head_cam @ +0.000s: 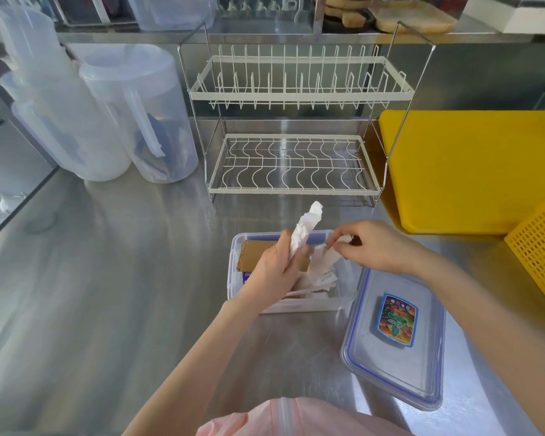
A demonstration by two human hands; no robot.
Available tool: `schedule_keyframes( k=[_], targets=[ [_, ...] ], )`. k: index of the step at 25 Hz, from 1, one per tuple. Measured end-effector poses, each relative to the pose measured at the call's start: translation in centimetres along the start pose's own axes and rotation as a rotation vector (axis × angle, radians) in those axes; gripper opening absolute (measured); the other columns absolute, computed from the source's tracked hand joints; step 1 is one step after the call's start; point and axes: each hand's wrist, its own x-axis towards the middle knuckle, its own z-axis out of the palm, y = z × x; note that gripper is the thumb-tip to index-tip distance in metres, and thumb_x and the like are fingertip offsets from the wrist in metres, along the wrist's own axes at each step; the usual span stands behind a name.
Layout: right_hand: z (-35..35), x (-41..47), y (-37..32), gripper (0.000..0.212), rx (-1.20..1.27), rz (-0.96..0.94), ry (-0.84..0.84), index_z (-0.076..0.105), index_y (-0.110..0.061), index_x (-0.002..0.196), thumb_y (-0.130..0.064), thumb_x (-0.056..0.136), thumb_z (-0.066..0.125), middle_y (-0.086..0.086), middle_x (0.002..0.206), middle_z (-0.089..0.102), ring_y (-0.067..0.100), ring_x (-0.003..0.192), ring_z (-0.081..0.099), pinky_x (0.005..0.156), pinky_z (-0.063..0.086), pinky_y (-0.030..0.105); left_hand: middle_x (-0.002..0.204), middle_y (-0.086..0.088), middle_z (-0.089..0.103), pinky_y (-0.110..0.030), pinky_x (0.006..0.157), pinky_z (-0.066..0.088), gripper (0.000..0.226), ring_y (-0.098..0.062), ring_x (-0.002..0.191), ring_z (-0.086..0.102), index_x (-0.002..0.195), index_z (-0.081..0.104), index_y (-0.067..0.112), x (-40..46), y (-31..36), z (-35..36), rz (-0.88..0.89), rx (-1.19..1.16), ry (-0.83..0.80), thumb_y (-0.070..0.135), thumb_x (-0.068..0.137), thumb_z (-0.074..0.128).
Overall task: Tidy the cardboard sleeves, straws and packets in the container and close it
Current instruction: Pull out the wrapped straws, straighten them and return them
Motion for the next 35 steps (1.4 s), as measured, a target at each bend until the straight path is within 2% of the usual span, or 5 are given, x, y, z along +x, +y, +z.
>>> schedule_keyframes(
  k=[4,13,22,28,35],
  targets=[
    [-0.4,1.2,-1.0,0.018,0.075,0.008,0.092,0.063,-0.022,0.087,-0.021,0.089,0.045,-0.01,0.055,0.056,0.001,0.042,0.053,0.044,0.038,0.009,0.051,0.009,0.041,-0.012,0.041,0.029,0.026,-0.004,0.043,0.041,0.072,0.027,0.03,0.6,0.8,0.7,0.049,-0.03,-0.069,0.018,0.093,0.039],
    [0.9,1.9,-1.9,0.021,0.229,-0.029,0.134,0.058,-0.007,0.092,-0.017,0.091,0.039,0.009,0.072,0.068,0.011,0.057,0.062,0.065,0.052,0.034,0.075,0.013,0.055,-0.004,0.056,0.039,0.024,0.006,0.062,0.056,0.114,0.033,0.019,0.5,0.2,1.5,-0.031,-0.17,0.006,0.015,0.092,0.042],
    [2.4,1.6,-1.7,0.028,0.506,0.005,0.044,0.055,-0.015,0.117,-0.02,0.096,0.037,-0.002,0.098,0.062,0.013,0.095,0.06,0.076,0.049,0.019,0.074,0.003,0.057,-0.02,0.064,0.044,0.017,-0.002,0.067,0.055,0.095,0.051,0.006,0.7,1.2,-2.4,-0.119,-0.382,0.32,0.018,0.094,0.04],
    [5.5,2.5,-3.6,0.032,1.051,0.21,0.246,0.062,-0.008,0.107,-0.024,0.096,0.036,0.011,0.106,0.064,0.013,0.088,0.058,0.073,0.048,0.012,0.06,0.017,0.065,-0.021,0.067,0.052,0.017,0.0,0.065,0.062,0.081,0.055,0.027,1.3,3.2,-4.6,-0.144,-0.827,0.457,0.021,0.093,0.044],
    [5.7,3.4,-6.4,0.022,1.674,0.378,0.114,0.06,-0.008,0.085,-0.015,0.093,0.041,0.01,0.083,0.063,0.019,0.074,0.061,0.071,0.051,0.029,0.053,0.011,0.055,-0.023,0.055,0.05,0.008,-0.006,0.052,0.055,0.084,0.051,0.018,1.5,4.1,-2.4,-0.192,-1.107,0.524,0.014,0.089,0.048]
  ],
)
